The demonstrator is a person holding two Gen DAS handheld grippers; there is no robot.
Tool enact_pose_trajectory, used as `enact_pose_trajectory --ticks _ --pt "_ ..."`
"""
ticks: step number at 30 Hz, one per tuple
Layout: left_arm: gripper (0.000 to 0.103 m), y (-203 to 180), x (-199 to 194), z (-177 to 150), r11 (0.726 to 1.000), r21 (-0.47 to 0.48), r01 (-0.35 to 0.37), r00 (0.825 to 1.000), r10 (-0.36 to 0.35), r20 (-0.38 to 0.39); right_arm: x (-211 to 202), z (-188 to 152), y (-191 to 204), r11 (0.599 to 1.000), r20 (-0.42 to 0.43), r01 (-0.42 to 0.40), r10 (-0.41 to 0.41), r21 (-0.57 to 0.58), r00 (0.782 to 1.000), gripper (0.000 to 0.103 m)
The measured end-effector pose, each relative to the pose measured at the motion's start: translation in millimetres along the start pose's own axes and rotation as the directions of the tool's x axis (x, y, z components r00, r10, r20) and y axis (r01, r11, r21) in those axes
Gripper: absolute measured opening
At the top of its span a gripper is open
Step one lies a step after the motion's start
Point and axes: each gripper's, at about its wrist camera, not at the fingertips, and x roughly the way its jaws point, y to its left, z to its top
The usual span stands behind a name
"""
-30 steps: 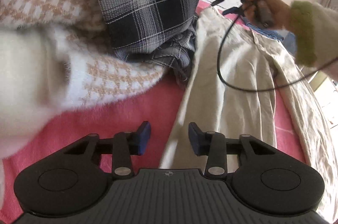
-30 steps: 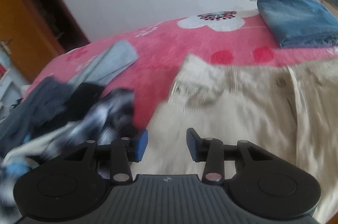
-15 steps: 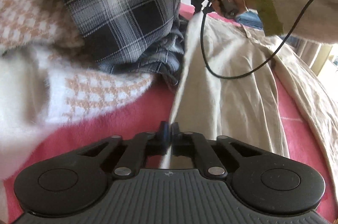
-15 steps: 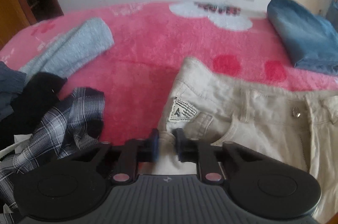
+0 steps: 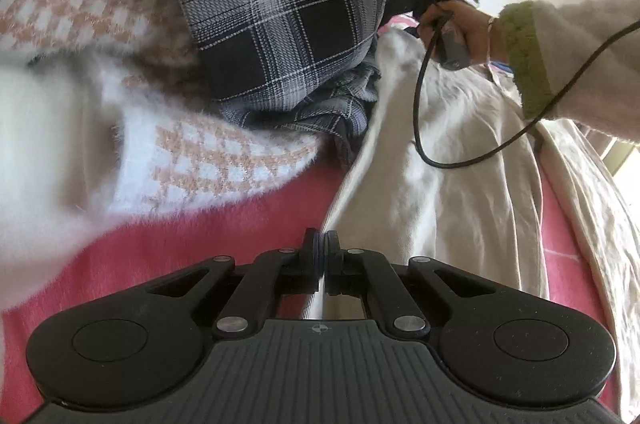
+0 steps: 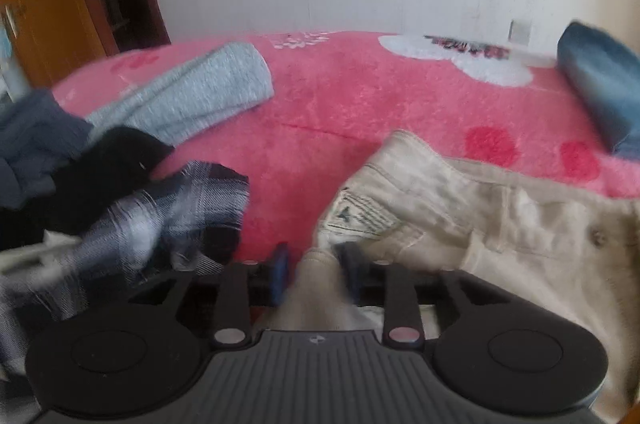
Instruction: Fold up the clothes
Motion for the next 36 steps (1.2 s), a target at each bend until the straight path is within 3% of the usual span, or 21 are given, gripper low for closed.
enact_pose_trajectory --ticks 7,10,14,17,21,24,29,33,36 --pt "0.007 0.7 5.1 0.1 1.0 -0.027 -0.008 1.0 0.008 -0.001 -62.6 19.4 -38.1 0.983 0.115 -0.145 0.133 0.109 0.984 0.049" --pt "0.008 2.9 6.4 1.5 0.999 -0.049 -0.003 1.0 0.003 -0.009 -104.0 19.7 -63.7 0.97 0.105 -0.204 0.19 0.136 0.976 0.049" --pt "0.008 6.9 4.2 1.9 0.997 -0.08 0.002 1.0 -0.003 -0.009 -162.2 1.3 -89.8 0.96 0.02 -0.25 0.249 0.128 0.968 0.045" --pt "0.008 10.0 3.1 1.3 0.993 -0.114 0.004 1.0 -0.005 -0.008 -201.2 -30.5 -97.4 0.958 -0.08 -0.264 0.274 0.114 0.958 0.043" --pt "0.008 11.6 3.4 1.5 0.99 -0.144 0.003 1.0 -0.004 -0.008 -225.6 -98.3 -105.7 0.949 -0.257 -0.233 0.284 0.214 0.924 0.043" --pt "0.008 9.4 3.0 1.4 0.992 -0.13 -0.004 1.0 0.004 -0.003 -228.4 -152.9 -109.5 0.952 -0.345 -0.141 0.234 0.272 0.909 0.043" --pt "0.008 7.6 3.3 1.2 0.992 -0.125 -0.021 1.0 0.022 0.001 -233.7 -203.2 -111.2 0.894 -0.264 -0.119 0.251 0.432 0.931 0.041" --pt "0.007 7.7 1.9 0.3 0.991 -0.132 -0.033 0.999 0.033 0.003 -237.9 -214.3 -100.2 0.88 -0.187 -0.108 0.216 0.463 0.958 0.04" --pt "0.007 7.7 1.5 -1.0 0.99 -0.135 -0.038 0.999 0.039 0.006 -235.4 -216.8 -92.9 0.862 -0.177 -0.099 0.212 0.497 0.961 0.039"
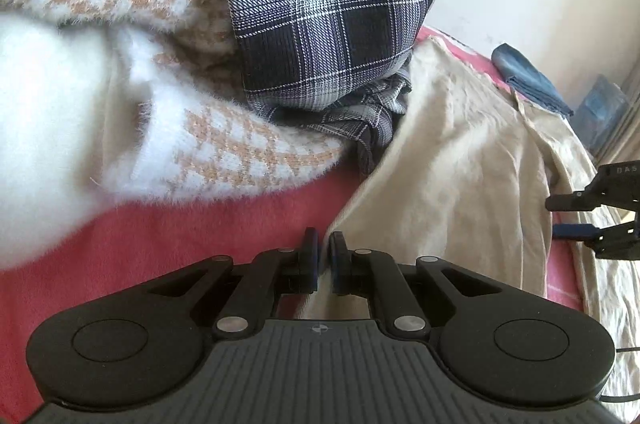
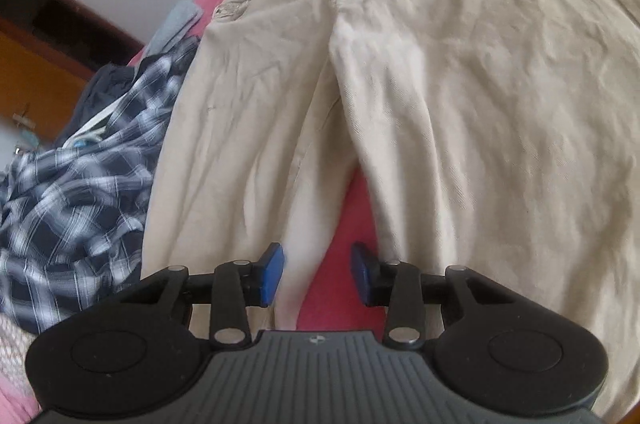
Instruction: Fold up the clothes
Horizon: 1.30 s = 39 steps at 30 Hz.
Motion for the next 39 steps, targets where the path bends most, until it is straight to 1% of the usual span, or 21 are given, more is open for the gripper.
enact_pose_trajectory --ticks 2,5,6,8,9,10,12,13,14,15,19,23,26,29,32,36,39 --pt "0.007 0.0 -0.4 -0.7 1.0 0.003 -0.001 1.0 0.001 0.004 -0.7 1.0 -0.9 1.0 0.014 0.017 -0.018 0.021 1.0 0.038" --pt "0.007 0.1 -0.7 -0.9 1.0 0.007 0.001 1.0 -0.001 0.006 -5.2 4.2 0.5 0.999 0.057 0.034 -0.037 0.04 0.998 0.036" --pt "0.007 0.0 -0.2 -1.1 1.0 0.009 0.002 1.0 -0.002 0.007 -5.1 5.4 1.3 0.998 0.066 0.053 -0.055 0.039 0.996 0.035" --pt "0.007 0.2 0.4 -0.9 1.0 0.013 0.003 1.0 -0.003 0.008 -1.1 5.7 5.1 0.991 0.076 0.127 -0.125 -0.032 0.989 0.029" --pt "0.007 0.4 0.7 -0.8 1.0 0.014 0.004 1.0 -0.005 0.009 1.1 5.7 7.0 0.983 0.083 0.167 -0.16 -0.072 0.984 0.02" --pt "0.007 0.5 0.9 -0.6 1.0 0.015 0.006 1.0 -0.006 0.009 1.9 5.3 8.9 0.974 0.091 0.196 -0.187 -0.112 0.978 0.017" --pt "0.007 0.1 0.8 -1.4 1.0 0.015 0.005 1.0 -0.005 0.012 1.3 4.8 12.0 0.954 0.113 0.247 -0.23 -0.17 0.967 0.016" --pt "0.007 -0.5 0.0 -3.1 1.0 0.012 0.002 1.0 -0.002 0.013 -0.1 5.3 13.0 0.945 0.126 0.272 -0.252 -0.18 0.959 0.015" --pt "0.007 -0.8 0.3 -3.7 1.0 0.014 0.001 1.0 -0.001 0.014 -1.8 6.8 11.9 0.946 0.131 0.277 -0.257 -0.171 0.958 0.015" --pt "0.007 -1.1 0.8 -3.5 1.0 0.017 0.0 1.0 0.0 0.015 -3.7 8.8 10.0 0.949 0.132 0.274 -0.255 -0.154 0.958 0.016" --pt "0.007 0.0 1.2 -2.9 1.0 0.021 0.004 1.0 -0.005 0.016 -7.5 13.6 1.5 0.98 0.124 0.182 -0.17 -0.086 0.978 0.018" --pt "0.008 1.1 0.9 -3.4 1.0 0.02 0.008 1.0 -0.008 0.017 -4.3 16.9 2.7 0.984 0.12 0.161 -0.152 -0.076 0.981 0.018" --pt "0.008 2.0 0.4 -3.9 1.0 0.017 0.01 1.0 -0.011 0.017 -1.3 22.0 -1.4 0.994 0.099 0.111 -0.108 -0.023 0.989 0.018" --pt "0.008 2.3 0.3 -4.2 1.0 0.016 0.012 1.0 -0.012 0.017 -6.1 23.1 -1.9 0.997 0.109 0.078 -0.078 0.004 0.991 0.019" --pt "0.008 2.0 0.4 -4.6 1.0 0.018 0.011 1.0 -0.011 0.018 -5.8 22.1 0.2 0.997 0.099 0.074 -0.073 -0.011 0.992 0.019" --pt "0.008 1.3 0.0 -4.4 1.0 0.023 0.009 1.0 -0.01 0.018 1.4 19.0 2.3 0.995 0.072 0.089 -0.086 -0.039 0.994 0.019" --pt "0.008 0.7 0.1 -4.1 1.0 0.027 0.008 1.0 -0.009 0.018 7.4 15.0 7.3 0.989 0.075 0.113 -0.106 -0.093 0.992 0.019"
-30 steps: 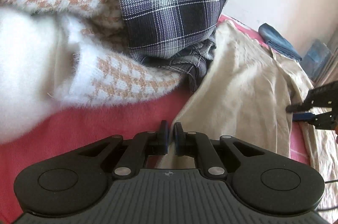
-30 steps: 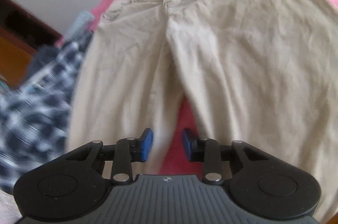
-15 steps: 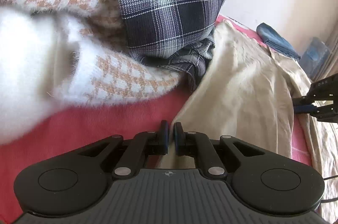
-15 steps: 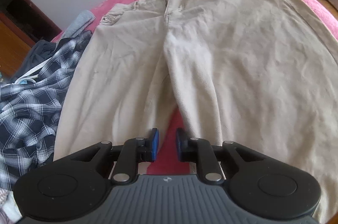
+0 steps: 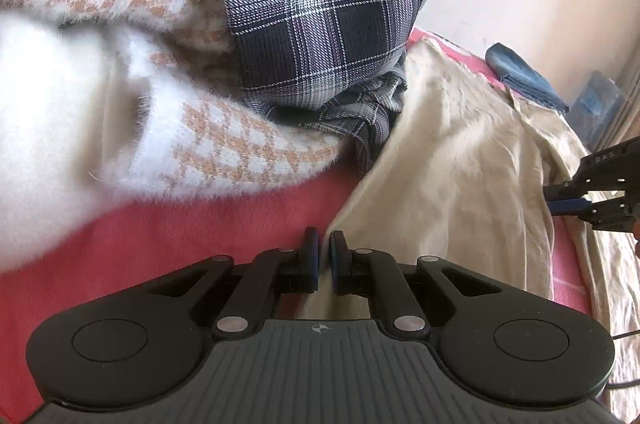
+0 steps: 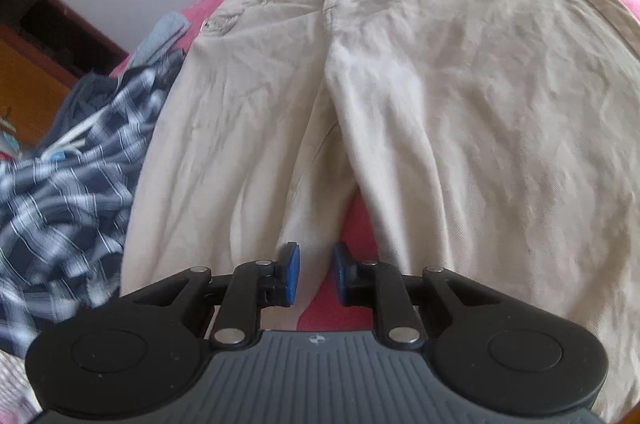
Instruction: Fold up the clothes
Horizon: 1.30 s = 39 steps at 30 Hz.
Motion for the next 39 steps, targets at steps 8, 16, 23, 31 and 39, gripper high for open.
enact_pose_trajectory --ticks 8,16,23,31,39 --pt "0.008 -1.2 0.5 -0.3 1.0 0.003 -0.006 1.0 0.006 0.002 13.1 -13.8 32.2 0.94 0.048 0.141 -0.133 -0.311 0.99 0.007" --pt "0.008 0.4 1.4 -0.5 1.0 -0.001 -0.001 1.0 0.001 0.001 14.4 -40.7 57.9 0.694 0.181 0.378 -0.342 -0.613 0.922 0.0" --pt "0.008 -0.5 2.3 -1.0 1.0 0.014 -0.001 1.0 0.001 0.004 -14.8 -36.7 67.2 0.713 0.202 0.281 -0.197 -0.642 0.959 0.0" --pt "0.009 -0.1 2.5 -1.0 1.0 0.022 0.006 1.0 -0.006 0.004 3.8 -69.3 57.2 0.503 0.102 0.211 -0.237 -0.838 0.966 0.0" --pt "0.009 0.6 2.2 -0.6 1.0 0.024 0.005 1.0 -0.005 -0.003 -13.1 -62.7 85.3 0.513 0.127 0.173 -0.123 -0.841 0.984 0.0"
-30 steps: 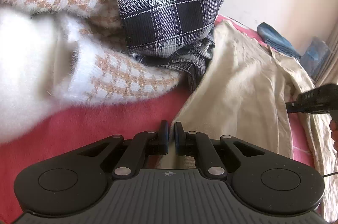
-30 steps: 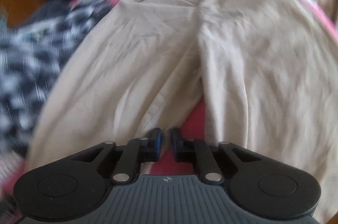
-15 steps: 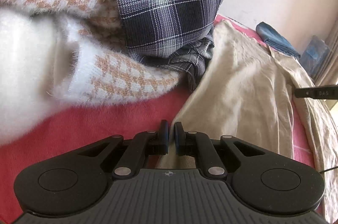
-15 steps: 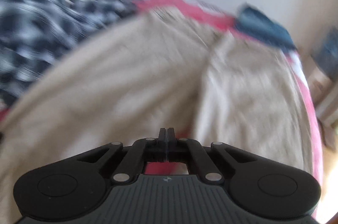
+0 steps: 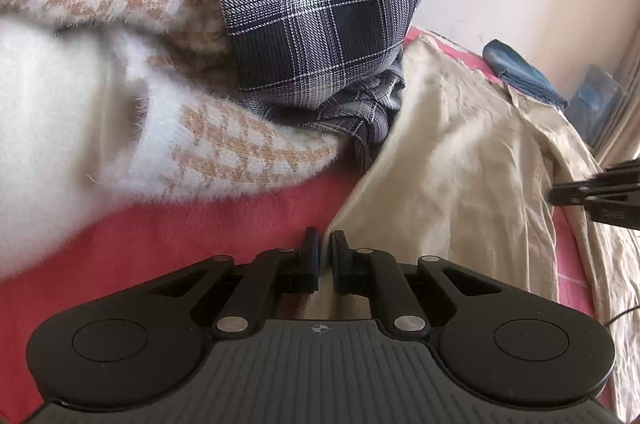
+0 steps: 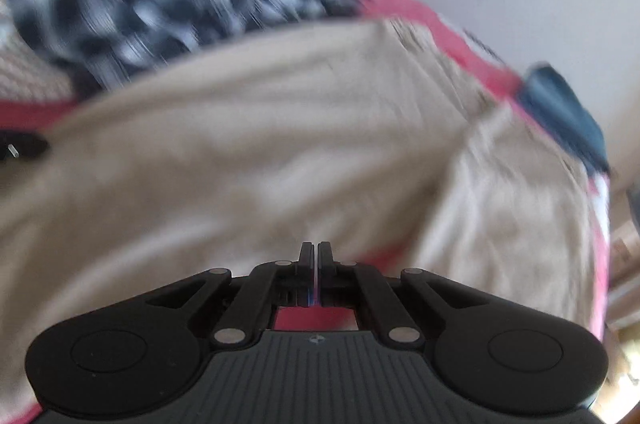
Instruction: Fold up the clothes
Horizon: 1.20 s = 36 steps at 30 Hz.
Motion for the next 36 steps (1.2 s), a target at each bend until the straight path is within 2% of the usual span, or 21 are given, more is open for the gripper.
enact_pose_trajectory --ticks 5,9,13,15,18,21,23,27,31,34,36 --pt "0.01 0.8 0.9 3.2 1.0 0.015 0.005 1.0 -0.005 -0.016 23.0 -17.1 11.8 0.998 -0.076 -0.012 0.008 -0.058 0.997 0.0" --pt "0.01 0.3 2.0 2.4 1.0 0.026 0.007 1.0 -0.006 -0.017 11.2 -37.5 0.7 1.0 -0.14 0.021 -0.023 -0.018 0.99 0.0" --pt "0.01 -0.7 2.8 2.7 0.999 0.033 0.01 1.0 -0.01 -0.016 -5.2 -28.1 -14.0 0.998 -0.131 -0.011 0.019 0.057 0.991 0.0" --pt "0.01 0.3 2.2 3.0 0.999 0.035 0.014 1.0 -0.013 -0.018 -10.5 -14.3 -20.5 0.994 -0.077 -0.022 0.031 0.108 0.997 0.0" --pt "0.011 2.0 1.1 3.5 0.999 0.037 0.018 1.0 -0.017 -0.023 6.6 4.2 -27.8 0.987 -0.033 -0.003 0.008 0.163 0.999 0.002" --pt "0.011 4.1 1.4 4.9 0.999 0.032 0.027 0.999 -0.026 -0.029 44.9 -1.6 -39.5 0.977 -0.083 -0.024 0.042 0.214 0.996 0.001" --pt "0.011 6.4 1.8 5.6 0.999 0.027 0.037 0.999 -0.036 -0.031 39.5 -12.1 -44.1 0.975 -0.074 -0.034 0.051 0.219 0.996 0.0" --pt "0.011 7.6 2.3 5.8 0.999 0.024 0.048 0.998 -0.047 -0.033 24.0 -34.6 -45.7 0.979 -0.13 0.031 -0.004 0.202 0.991 0.0" --pt "0.013 9.2 1.6 8.0 0.998 0.03 0.06 0.997 -0.059 -0.046 11.7 -28.5 -46.6 0.973 -0.159 0.052 -0.016 0.225 0.987 0.002" --pt "0.014 12.2 1.2 10.6 0.997 0.03 0.068 0.996 -0.066 -0.06 -2.8 -11.2 -42.1 0.958 -0.065 -0.041 0.062 0.285 0.996 0.002" --pt "0.015 14.9 1.6 13.2 0.997 0.008 0.071 0.995 -0.071 -0.074 -7.1 0.6 -28.4 0.952 0.0 -0.127 0.133 0.279 0.991 0.002"
